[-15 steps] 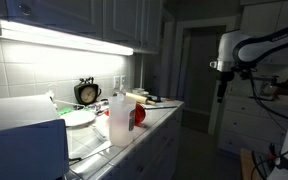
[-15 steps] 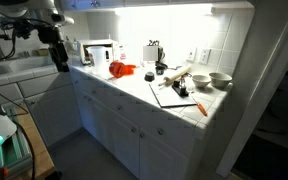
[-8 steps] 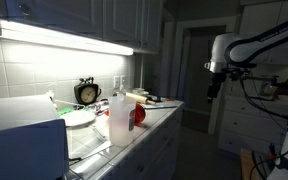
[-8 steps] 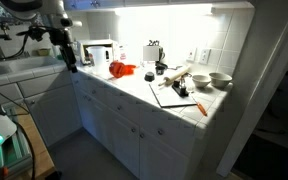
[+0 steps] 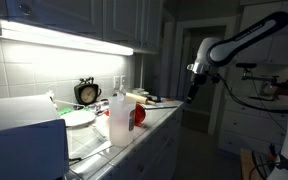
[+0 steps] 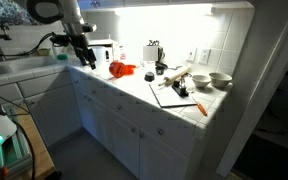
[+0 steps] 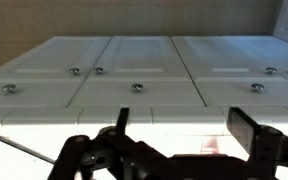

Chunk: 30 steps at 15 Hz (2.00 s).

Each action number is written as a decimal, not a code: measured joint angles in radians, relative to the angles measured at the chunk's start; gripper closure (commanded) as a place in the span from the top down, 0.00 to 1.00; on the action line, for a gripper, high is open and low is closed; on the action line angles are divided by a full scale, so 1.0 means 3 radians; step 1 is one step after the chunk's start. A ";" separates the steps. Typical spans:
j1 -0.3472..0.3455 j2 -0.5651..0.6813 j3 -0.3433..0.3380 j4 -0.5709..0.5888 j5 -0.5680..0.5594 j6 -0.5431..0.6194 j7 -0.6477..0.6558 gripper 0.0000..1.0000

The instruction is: Put the red lid on the jar

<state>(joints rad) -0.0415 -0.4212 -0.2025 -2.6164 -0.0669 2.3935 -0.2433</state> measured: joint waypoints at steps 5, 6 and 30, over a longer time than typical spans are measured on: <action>0.0285 0.0361 -0.0155 0.0339 0.0621 0.0054 -0.0721 1.00; 0.0299 0.0438 -0.0159 0.0410 0.0692 0.0050 -0.0790 1.00; 0.0126 0.1695 0.0473 0.1394 0.1575 0.0521 -0.0458 1.00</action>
<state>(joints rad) -0.0037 0.0874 -0.0605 -2.1982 0.4057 2.5498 -0.3807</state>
